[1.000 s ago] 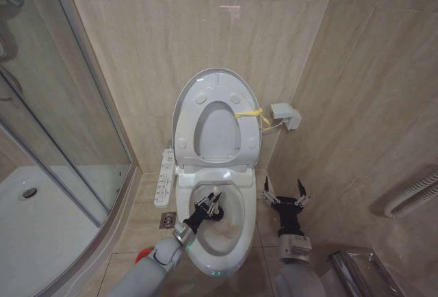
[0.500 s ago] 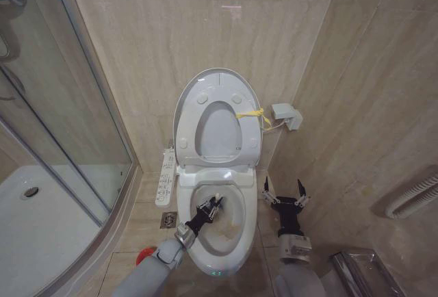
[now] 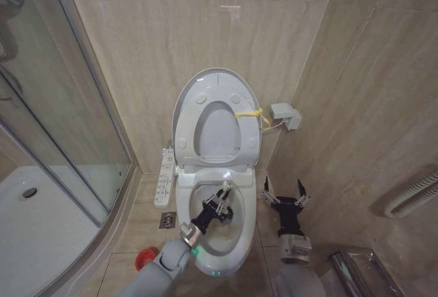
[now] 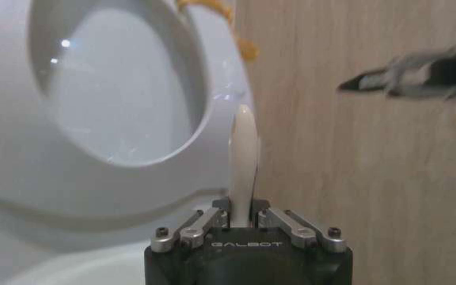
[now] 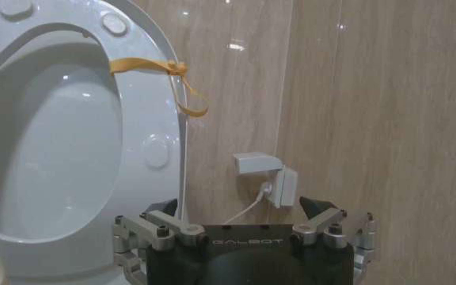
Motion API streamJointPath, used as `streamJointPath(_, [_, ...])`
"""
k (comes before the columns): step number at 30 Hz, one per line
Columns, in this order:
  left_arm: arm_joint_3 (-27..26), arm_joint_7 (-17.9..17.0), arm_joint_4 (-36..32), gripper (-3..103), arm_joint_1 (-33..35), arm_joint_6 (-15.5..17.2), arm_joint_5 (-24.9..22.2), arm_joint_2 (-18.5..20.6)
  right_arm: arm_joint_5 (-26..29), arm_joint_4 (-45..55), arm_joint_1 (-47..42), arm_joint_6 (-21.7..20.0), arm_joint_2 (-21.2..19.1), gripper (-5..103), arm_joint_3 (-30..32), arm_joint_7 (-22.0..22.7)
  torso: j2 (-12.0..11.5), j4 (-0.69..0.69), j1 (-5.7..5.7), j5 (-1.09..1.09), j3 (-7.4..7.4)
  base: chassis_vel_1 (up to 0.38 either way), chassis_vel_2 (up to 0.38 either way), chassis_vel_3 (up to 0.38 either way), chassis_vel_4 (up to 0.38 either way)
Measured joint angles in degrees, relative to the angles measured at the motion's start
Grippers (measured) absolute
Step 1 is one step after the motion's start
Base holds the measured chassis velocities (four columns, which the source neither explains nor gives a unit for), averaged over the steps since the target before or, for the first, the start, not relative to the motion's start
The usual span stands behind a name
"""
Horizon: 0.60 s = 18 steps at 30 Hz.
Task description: Open the toilet lid, clean the toilet bowl with a toilet brush, close the toilet lid, and flush.
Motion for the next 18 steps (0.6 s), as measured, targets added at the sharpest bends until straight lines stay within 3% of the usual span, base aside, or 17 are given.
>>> streamJointPath(3, [1.0, -0.1, -2.7, 16, 1.3, 0.2, 0.0, -0.1, 0.0, 0.0, 0.0, 0.0, 0.0, 100, 0.0, 0.0, 0.0, 0.0, 0.0, 0.01, 0.0, 0.0, 0.0, 0.0, 0.0])
streamJointPath(8, [1.8, 0.4, -1.7, 16, 1.6, 0.0, -0.1, -0.7, 0.0, 0.0, 0.0, 0.0, 0.0, 100, 0.0, 0.0, 0.0, 0.0, 0.0, 0.01, -0.01, 0.0, 0.0, 0.0, 0.0])
streamJointPath(15, [1.6, 6.3, 7.8, 16, 0.5, -4.8, -1.0, -1.8, 0.0, 0.0, 0.0, 0.0, 0.0, 100, 0.0, 0.0, 0.0, 0.0, 0.0, 0.0, -0.01, 0.0, 0.0, 0.0, 0.0])
streamJointPath(18, [1.2, 7.0, 9.9, 16, 0.1, -5.3, -0.8, -1.9, 0.0, 0.0, 0.0, 0.0, 0.0, 100, 0.0, 0.0, 0.0, 0.0, 0.0, 0.01, -0.01, 0.0, 0.0, 0.0, 0.0])
